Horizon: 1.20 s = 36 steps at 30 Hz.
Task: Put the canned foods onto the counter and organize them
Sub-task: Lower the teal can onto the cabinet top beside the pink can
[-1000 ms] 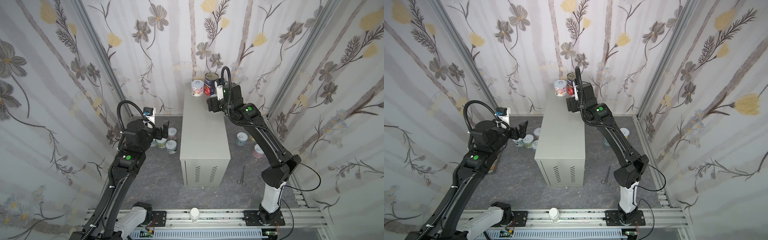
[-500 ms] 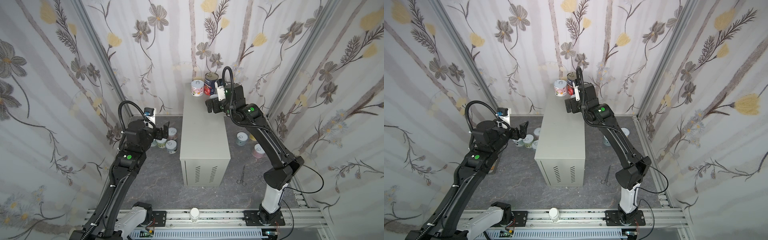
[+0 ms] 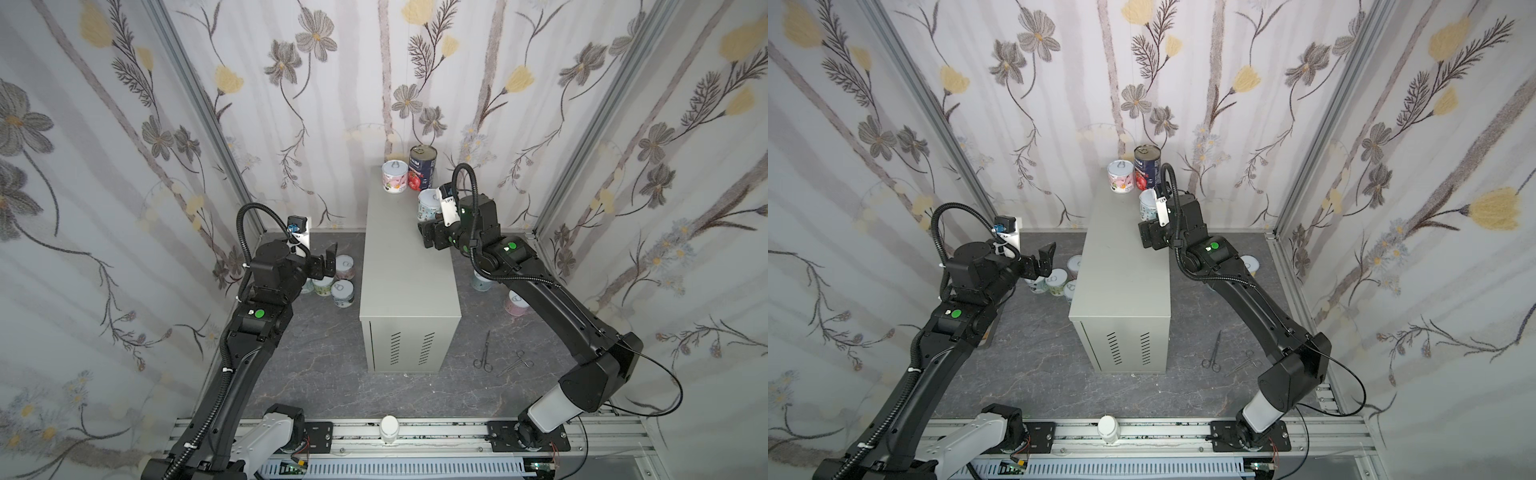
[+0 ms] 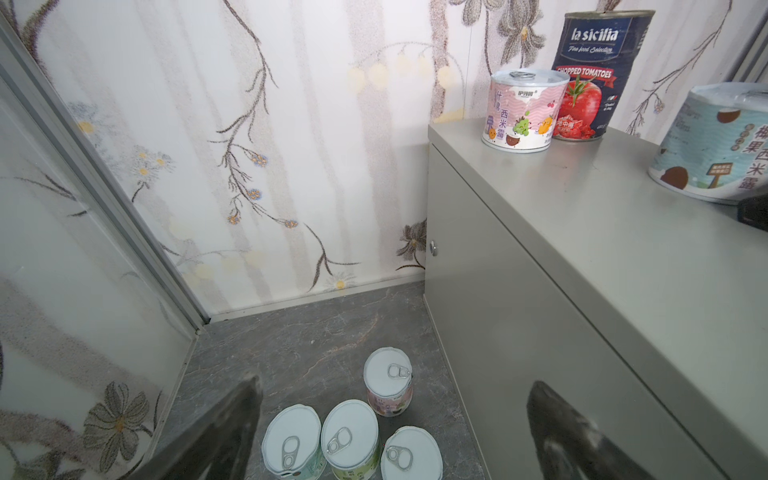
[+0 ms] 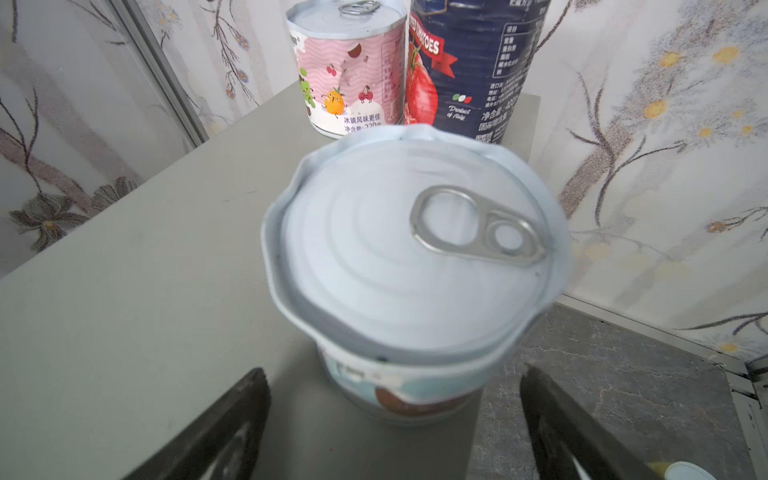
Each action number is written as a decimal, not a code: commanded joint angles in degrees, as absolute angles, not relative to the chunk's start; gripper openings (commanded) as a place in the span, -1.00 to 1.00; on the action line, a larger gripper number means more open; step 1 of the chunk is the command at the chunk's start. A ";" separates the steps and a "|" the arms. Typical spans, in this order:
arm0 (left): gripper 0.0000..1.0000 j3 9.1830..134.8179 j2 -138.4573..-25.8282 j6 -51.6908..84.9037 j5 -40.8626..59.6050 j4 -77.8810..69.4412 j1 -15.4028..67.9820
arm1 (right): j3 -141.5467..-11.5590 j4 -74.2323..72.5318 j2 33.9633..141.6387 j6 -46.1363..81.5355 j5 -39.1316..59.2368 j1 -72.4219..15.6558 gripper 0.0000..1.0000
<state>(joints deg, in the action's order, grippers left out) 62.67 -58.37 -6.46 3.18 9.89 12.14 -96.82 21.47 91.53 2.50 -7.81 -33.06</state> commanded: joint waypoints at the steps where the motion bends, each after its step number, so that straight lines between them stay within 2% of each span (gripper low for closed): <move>1: 1.00 62.41 -58.95 -6.51 4.36 7.27 11.73 | -94.65 17.65 89.86 0.78 -7.87 -33.22 0.77; 8: 1.00 62.46 -60.18 -5.87 4.93 7.20 10.92 | -93.82 14.15 90.99 -1.10 -7.38 -33.17 0.69; 16: 1.00 62.23 -61.08 -5.07 6.33 6.86 9.34 | -102.74 16.73 99.19 -2.88 -7.09 -32.35 0.49; 26: 1.00 61.23 -60.73 -4.67 7.21 5.72 8.31 | -113.41 19.31 107.23 -3.42 -7.64 -31.72 0.46; 36: 1.00 60.38 -59.94 -4.48 9.73 4.57 7.43 | -114.89 18.64 108.78 -2.83 -9.02 -31.35 0.44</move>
<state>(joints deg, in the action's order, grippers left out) 60.62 -60.14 -4.49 8.60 7.05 7.66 -114.54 18.15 108.44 -1.91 -6.85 -31.44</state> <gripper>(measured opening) 0.996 0.724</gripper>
